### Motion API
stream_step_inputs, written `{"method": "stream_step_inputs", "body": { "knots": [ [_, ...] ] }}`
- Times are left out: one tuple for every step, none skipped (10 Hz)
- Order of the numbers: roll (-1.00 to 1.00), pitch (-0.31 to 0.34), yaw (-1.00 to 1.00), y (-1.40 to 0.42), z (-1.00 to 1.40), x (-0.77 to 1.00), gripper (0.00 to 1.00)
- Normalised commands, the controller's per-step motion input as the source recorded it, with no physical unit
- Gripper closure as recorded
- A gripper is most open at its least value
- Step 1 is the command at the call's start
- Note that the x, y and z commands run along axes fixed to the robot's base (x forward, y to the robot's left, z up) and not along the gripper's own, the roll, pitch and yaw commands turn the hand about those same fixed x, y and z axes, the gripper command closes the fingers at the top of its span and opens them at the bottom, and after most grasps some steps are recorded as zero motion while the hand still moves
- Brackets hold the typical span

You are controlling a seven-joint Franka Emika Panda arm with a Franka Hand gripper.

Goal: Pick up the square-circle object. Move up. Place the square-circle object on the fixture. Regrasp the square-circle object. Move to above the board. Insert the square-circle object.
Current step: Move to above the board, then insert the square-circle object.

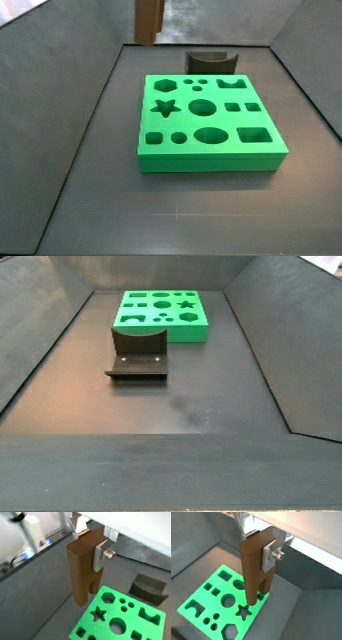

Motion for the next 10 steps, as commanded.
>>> {"method": "stream_step_inputs", "body": {
  "knots": [
    [-0.05, -0.231, 0.53, 0.01, 0.00, -0.04, 1.00],
    [-0.03, -0.186, 0.40, 0.01, 0.00, -0.04, 1.00],
    [0.00, -0.104, -1.00, 0.00, -0.52, 0.00, 1.00],
    [0.00, -0.101, -1.00, 0.00, -0.52, 0.00, 1.00],
    [-0.02, -0.029, -1.00, 0.00, -0.45, 0.00, 1.00],
    [-0.03, 0.000, -1.00, -0.01, -0.41, 0.00, 1.00],
    [-0.02, -0.026, -1.00, 0.00, -0.43, 0.00, 1.00],
    [-0.01, -0.060, -1.00, 0.00, -0.47, 0.00, 1.00],
    [-0.01, -0.050, -1.00, 0.00, -0.46, 0.00, 1.00],
    [0.00, -0.104, -1.00, 0.00, -0.52, 0.00, 1.00]
  ]
}}
